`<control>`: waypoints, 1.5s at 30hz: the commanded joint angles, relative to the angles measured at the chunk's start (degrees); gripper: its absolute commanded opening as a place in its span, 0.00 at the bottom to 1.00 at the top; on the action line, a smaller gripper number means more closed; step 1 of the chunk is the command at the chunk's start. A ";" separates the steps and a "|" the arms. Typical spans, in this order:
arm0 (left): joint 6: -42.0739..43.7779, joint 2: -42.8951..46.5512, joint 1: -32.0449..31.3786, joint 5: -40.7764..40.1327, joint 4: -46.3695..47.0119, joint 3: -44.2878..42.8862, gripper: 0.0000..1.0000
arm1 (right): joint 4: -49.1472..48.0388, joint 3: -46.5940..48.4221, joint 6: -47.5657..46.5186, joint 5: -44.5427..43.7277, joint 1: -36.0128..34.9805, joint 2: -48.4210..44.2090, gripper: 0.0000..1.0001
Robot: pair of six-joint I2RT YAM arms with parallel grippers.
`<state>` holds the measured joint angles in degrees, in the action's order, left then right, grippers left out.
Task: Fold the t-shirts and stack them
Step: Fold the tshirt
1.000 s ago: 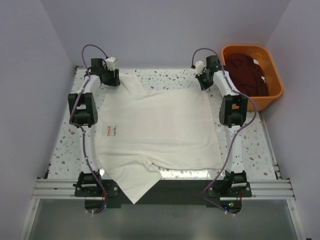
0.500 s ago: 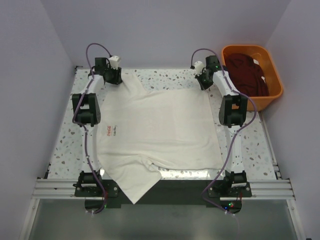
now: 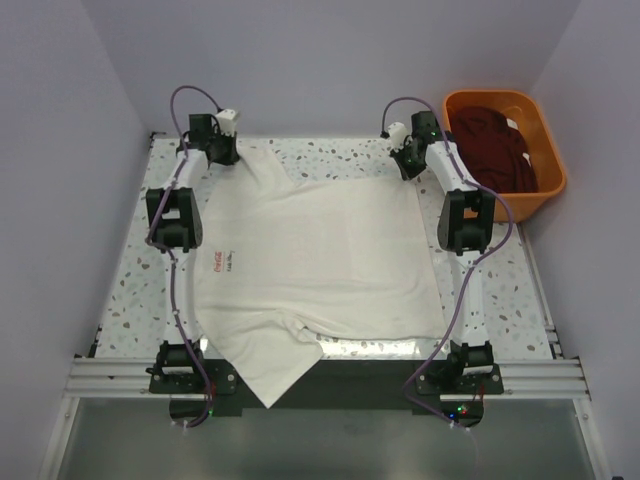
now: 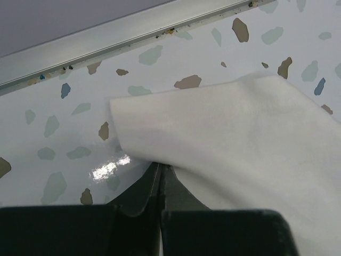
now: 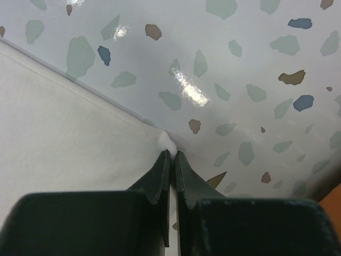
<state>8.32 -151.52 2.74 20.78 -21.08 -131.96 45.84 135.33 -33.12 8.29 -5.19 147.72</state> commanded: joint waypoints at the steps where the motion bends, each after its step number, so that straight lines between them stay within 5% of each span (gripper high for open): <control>1: -1.37 3.59 1.65 2.86 3.22 1.52 0.00 | 0.39 -0.85 -0.45 0.14 0.00 -1.46 0.00; 26: 9.69 31.37 6.92 20.00 6.93 27.54 0.00 | 0.73 -11.39 -3.35 4.01 0.97 -17.37 0.00; 45: 25.34 62.04 7.54 20.97 1.23 62.52 0.00 | 5.05 -28.88 -10.64 7.87 1.67 -30.91 0.00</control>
<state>29.58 -94.13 10.11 41.47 -18.63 -72.01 50.24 108.20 -41.32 13.69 -4.01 122.50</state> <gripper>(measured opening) 0.013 0.029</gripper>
